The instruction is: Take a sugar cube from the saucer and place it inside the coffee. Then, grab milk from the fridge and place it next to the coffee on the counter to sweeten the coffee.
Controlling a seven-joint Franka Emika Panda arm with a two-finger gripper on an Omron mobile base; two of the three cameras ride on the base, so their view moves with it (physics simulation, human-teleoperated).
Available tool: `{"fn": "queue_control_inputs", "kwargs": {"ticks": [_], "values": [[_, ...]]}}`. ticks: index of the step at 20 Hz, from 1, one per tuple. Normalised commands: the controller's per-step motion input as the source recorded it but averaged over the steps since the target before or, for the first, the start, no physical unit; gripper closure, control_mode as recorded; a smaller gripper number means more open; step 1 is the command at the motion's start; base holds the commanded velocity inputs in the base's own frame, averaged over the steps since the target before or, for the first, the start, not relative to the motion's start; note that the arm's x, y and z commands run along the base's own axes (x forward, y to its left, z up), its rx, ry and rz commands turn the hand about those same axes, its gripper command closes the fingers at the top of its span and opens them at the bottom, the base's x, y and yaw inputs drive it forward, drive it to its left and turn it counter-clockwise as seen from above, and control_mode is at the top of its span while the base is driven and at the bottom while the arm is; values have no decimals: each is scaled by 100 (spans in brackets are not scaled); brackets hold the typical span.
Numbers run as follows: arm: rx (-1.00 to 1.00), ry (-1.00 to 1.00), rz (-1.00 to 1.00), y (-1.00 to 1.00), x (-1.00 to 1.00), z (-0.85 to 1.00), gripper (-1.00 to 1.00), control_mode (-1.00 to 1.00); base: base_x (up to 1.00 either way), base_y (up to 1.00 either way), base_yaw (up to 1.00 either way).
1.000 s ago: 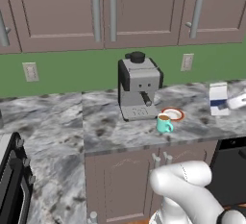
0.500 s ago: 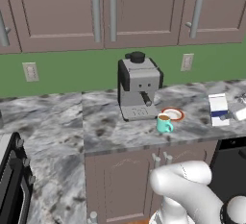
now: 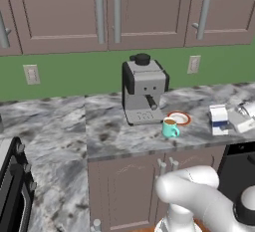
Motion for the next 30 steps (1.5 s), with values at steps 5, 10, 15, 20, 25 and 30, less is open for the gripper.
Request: {"fn": "queue_control_inputs", "kwargs": {"ticks": [5,10,15,20,25,30], "values": [[0,-9,6,0,59,-27,100,-100,0,0,0],[0,-13,1,0,24,-34,100,-100,0,0,0],[3,-13,0,0,23,-47,100,-100,0,0,0],[3,-2,0,0,37,-11,100,-100,0,0,0],[0,0,0,0,25,-20,100,-100,0,0,0],[0,0,0,-4,24,-33,100,-100,0,0,0]]}}
